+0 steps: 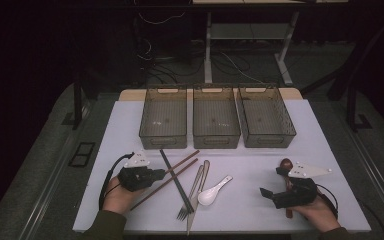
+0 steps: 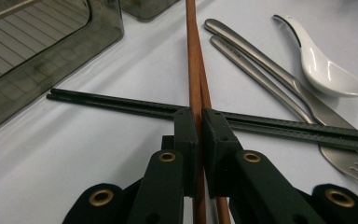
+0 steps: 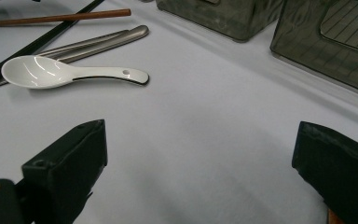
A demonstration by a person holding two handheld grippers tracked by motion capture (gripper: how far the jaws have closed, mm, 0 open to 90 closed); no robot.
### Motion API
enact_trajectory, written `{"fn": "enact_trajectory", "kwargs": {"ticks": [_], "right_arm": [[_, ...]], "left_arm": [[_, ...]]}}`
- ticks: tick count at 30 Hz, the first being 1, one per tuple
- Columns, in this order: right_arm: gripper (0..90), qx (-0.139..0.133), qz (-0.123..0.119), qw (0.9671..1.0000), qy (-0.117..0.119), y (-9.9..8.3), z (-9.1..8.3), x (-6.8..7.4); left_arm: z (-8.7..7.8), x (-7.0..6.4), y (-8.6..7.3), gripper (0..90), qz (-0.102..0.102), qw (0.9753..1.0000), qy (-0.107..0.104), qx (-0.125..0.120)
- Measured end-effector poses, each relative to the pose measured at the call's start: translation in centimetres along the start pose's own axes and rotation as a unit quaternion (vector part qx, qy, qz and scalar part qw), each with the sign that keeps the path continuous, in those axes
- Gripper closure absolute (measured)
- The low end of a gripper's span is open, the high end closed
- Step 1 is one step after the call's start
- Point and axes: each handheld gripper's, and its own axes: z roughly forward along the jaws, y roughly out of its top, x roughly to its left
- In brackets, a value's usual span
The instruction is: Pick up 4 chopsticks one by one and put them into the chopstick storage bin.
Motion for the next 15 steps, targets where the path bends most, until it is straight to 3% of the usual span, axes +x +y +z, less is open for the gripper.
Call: {"fn": "enact_trajectory", "kwargs": {"ticks": [7, 15], "right_arm": [[2.8, 0.0, 0.0, 1.0, 0.0, -0.01, -0.01, 0.0], [2.8, 0.001, 0.0, 1.0, -0.001, -0.01, 0.0, -0.03]], "left_arm": [[-0.34, -0.16, 0.34, 84.1, -0.008, 0.9999, -0.007, -0.009], [-0.69, -0.49, 0.87, 84.1, -0.002, 0.9999, -0.007, -0.015]]}}
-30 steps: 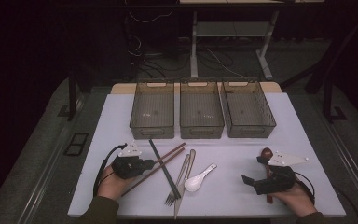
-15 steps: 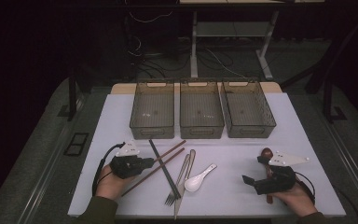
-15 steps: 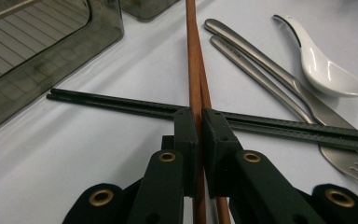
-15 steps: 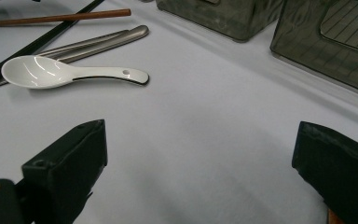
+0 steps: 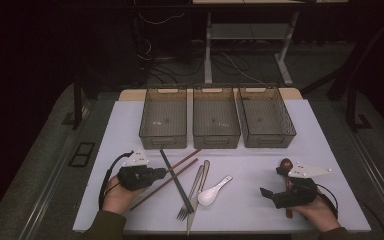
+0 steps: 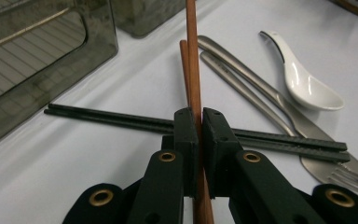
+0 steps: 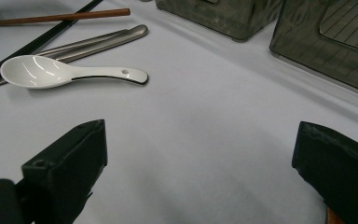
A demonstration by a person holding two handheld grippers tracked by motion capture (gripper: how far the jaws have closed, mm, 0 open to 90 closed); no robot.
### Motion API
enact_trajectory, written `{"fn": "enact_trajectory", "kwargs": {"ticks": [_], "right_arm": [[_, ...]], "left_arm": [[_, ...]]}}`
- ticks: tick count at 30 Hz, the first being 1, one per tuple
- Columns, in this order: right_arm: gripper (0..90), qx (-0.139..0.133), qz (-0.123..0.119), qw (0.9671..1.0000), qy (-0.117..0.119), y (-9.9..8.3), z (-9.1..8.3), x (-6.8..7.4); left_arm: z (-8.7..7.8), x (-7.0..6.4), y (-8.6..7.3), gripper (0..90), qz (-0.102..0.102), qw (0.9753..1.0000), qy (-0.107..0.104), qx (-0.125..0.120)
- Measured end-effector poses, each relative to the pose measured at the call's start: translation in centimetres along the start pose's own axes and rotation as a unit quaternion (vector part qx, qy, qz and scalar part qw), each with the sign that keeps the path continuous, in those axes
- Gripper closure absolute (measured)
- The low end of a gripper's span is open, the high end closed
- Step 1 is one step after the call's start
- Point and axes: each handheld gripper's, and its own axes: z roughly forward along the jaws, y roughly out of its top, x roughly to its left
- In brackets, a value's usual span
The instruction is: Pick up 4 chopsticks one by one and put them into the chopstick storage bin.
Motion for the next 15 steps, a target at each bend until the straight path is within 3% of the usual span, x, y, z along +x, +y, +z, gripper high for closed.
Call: {"fn": "enact_trajectory", "kwargs": {"ticks": [15], "right_arm": [[2.8, 0.0, 0.0, 1.0, -0.001, 0.0, 0.0, 0.0]], "left_arm": [[-0.6, -0.1, 1.5, 84.1, -0.01, 0.9996, 0.005, -0.027]]}}
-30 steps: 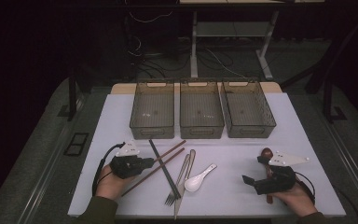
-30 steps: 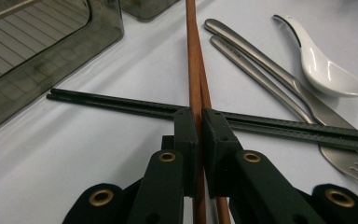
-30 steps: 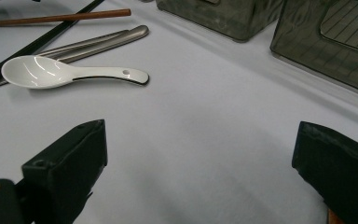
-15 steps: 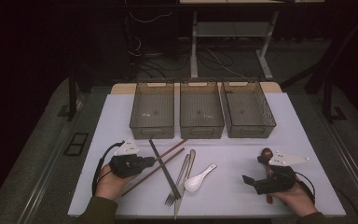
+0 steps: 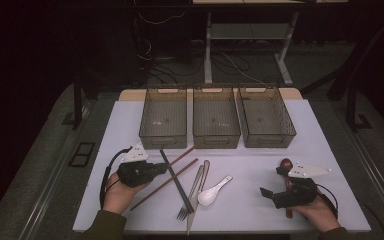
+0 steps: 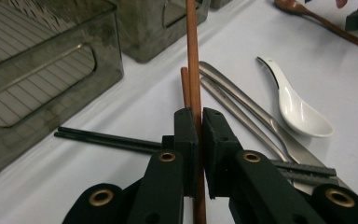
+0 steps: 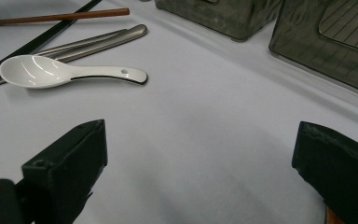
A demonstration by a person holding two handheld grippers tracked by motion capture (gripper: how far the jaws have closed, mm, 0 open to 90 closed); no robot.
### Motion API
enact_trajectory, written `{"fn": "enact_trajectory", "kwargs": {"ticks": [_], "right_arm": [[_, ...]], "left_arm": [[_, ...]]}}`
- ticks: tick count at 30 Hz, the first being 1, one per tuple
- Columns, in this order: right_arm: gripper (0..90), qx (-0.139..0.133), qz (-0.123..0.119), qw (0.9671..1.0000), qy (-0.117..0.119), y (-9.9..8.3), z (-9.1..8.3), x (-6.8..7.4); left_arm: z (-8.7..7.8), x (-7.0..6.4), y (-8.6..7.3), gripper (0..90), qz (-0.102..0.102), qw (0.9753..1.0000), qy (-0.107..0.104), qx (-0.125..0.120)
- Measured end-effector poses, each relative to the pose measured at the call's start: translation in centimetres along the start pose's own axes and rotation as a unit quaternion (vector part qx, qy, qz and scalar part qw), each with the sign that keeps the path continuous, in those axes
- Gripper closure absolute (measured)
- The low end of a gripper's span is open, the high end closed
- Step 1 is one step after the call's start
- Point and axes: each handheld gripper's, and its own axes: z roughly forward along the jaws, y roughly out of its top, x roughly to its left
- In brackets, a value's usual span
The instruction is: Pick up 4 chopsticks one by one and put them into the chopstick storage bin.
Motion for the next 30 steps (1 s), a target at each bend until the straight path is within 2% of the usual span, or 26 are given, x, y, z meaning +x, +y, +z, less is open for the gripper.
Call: {"fn": "enact_trajectory", "kwargs": {"ticks": [8, 16, 18, 30], "right_arm": [[2.8, 0.0, 0.001, 1.0, 0.0, 0.0, 0.0, 0.0], [2.8, -0.001, 0.002, 1.0, 0.0, 0.0, -0.1, 0.0], [2.8, -0.001, 0.002, 1.0, -0.001, 0.0, -0.1, 0.0], [2.8, -0.003, 0.004, 1.0, -0.001, 0.0, -0.2, -0.1]], "left_arm": [[0.1, 0.1, 1.0, 84.0, -0.002, 1.0, -0.001, -0.007], [0.4, 0.6, 1.8, 84.0, -0.023, 0.9995, 0.0, -0.02], [0.5, 0.6, 2.1, 84.1, -0.025, 0.9994, 0.009, -0.021], [0.8, 1.3, 4.1, 84.0, -0.019, 0.9993, 0.019, -0.027]]}}
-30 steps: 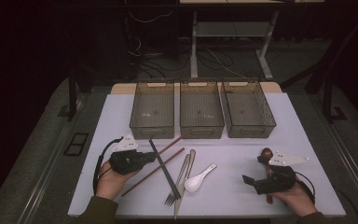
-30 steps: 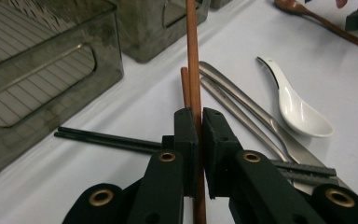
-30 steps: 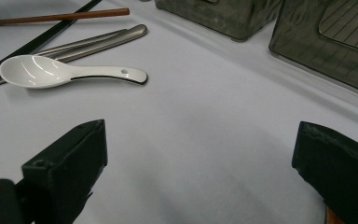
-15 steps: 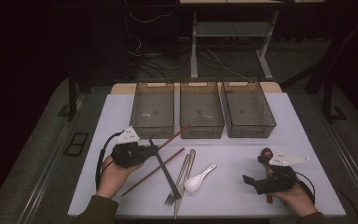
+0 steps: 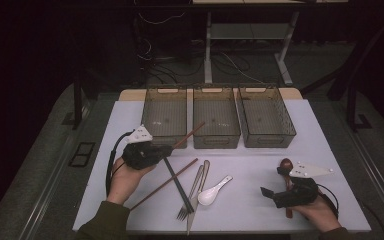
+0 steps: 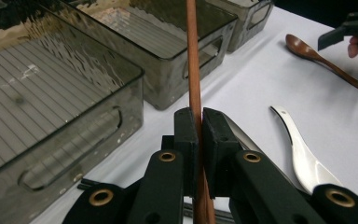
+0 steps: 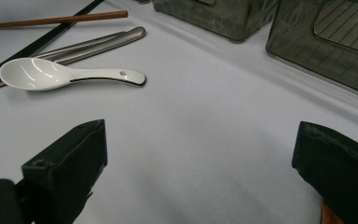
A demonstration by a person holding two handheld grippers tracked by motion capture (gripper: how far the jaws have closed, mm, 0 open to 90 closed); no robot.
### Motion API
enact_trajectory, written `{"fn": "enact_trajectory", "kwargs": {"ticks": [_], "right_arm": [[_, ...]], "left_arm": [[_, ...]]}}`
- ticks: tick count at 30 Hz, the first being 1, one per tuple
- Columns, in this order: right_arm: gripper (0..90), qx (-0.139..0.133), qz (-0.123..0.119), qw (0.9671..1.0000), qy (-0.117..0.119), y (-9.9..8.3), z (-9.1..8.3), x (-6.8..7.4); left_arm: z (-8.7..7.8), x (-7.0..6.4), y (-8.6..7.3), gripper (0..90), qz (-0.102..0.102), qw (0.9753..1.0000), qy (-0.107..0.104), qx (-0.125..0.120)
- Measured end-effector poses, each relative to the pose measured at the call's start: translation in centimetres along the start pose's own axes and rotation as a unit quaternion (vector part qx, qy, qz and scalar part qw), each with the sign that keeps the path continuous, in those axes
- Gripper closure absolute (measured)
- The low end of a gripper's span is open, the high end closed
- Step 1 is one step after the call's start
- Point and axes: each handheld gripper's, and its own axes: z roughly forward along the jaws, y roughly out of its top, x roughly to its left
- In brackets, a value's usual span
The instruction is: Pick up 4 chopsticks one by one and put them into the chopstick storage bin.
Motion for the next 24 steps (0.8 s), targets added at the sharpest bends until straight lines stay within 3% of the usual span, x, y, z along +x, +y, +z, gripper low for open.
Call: {"fn": "enact_trajectory", "kwargs": {"ticks": [12, 24], "right_arm": [[2.7, -0.001, 0.001, 1.0, -0.001, 0.0, 0.0, -0.1], [2.7, -0.001, 0.002, 1.0, 0.0, 0.0, -0.1, -0.1]], "left_arm": [[0.5, 1.0, 1.5, 84.1, 0.002, 0.9999, 0.008, -0.006], [1.4, 2.8, 3.4, 84.1, -0.004, 0.9997, 0.022, -0.004]]}}
